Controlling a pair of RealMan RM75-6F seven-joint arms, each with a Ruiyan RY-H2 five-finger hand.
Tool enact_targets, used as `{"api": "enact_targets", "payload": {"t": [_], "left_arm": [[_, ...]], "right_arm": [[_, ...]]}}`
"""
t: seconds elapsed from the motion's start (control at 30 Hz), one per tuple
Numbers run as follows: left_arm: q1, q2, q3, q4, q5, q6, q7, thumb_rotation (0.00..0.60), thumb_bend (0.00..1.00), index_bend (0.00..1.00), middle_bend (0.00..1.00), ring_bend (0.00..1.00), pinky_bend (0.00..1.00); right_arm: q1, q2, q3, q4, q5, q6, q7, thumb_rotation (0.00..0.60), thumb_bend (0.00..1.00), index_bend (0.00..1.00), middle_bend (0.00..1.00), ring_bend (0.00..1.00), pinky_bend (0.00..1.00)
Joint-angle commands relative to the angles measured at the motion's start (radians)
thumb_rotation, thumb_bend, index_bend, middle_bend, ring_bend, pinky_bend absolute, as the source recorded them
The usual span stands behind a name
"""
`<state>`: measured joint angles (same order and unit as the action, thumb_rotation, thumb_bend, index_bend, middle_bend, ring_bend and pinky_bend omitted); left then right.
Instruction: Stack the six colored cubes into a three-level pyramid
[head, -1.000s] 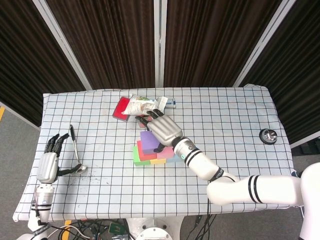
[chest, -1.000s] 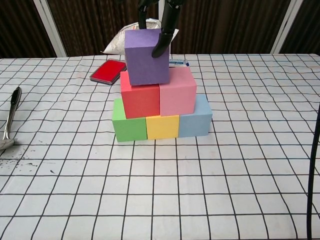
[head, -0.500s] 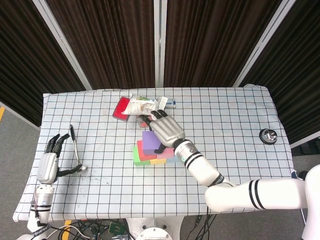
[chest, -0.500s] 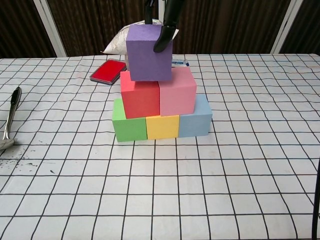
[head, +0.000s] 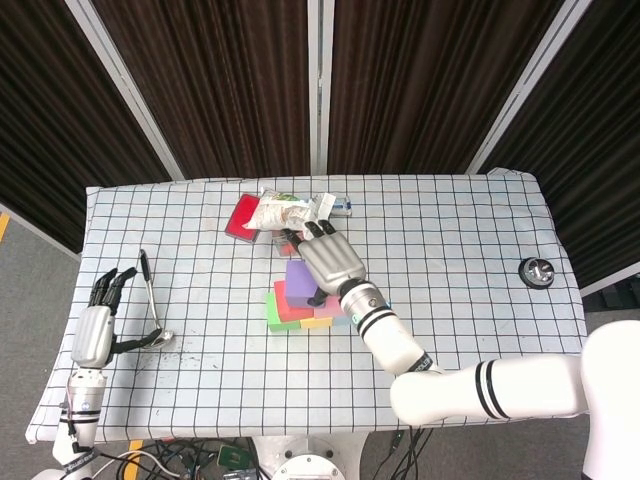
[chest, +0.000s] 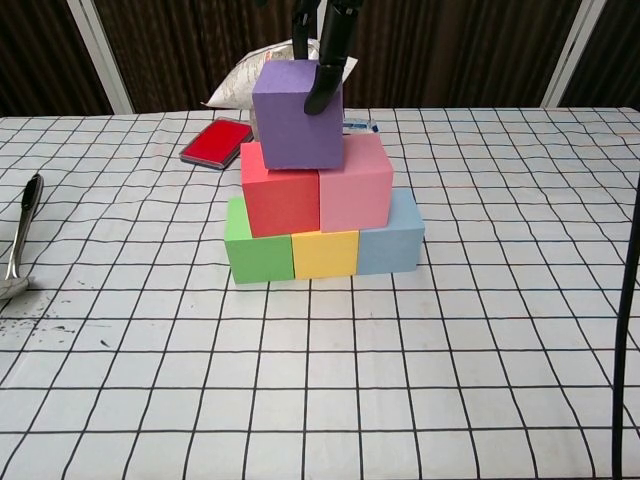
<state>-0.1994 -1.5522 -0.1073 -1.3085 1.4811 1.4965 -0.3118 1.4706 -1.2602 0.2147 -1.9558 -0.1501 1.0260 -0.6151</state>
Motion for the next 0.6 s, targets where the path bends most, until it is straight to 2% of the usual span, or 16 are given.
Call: {"api": "enact_targets", "payload": {"t": [0.03, 0.6], "left_arm": [[0.0, 0.0, 0.0, 0.001, 0.0, 0.0, 0.0, 0.6, 0.0, 0.08, 0.12, 0.0, 0.01], [-0.004, 0.001, -0.003, 0.001, -0.002, -0.011, -0.002, 0.6, 0.0, 0.09, 0.12, 0.0, 0.01]], "right_arm": [[-0.004, -0.004, 0.003, 0.004, -0.006, 0.0, -0.003, 0.6, 0.09, 0.0, 0.47, 0.02, 0.0], [-0.048, -0.01, 0.003, 0.011, -0.097, -0.026, -0.002, 0.6, 0.09, 0.0, 0.47, 0.02, 0.0]]}}
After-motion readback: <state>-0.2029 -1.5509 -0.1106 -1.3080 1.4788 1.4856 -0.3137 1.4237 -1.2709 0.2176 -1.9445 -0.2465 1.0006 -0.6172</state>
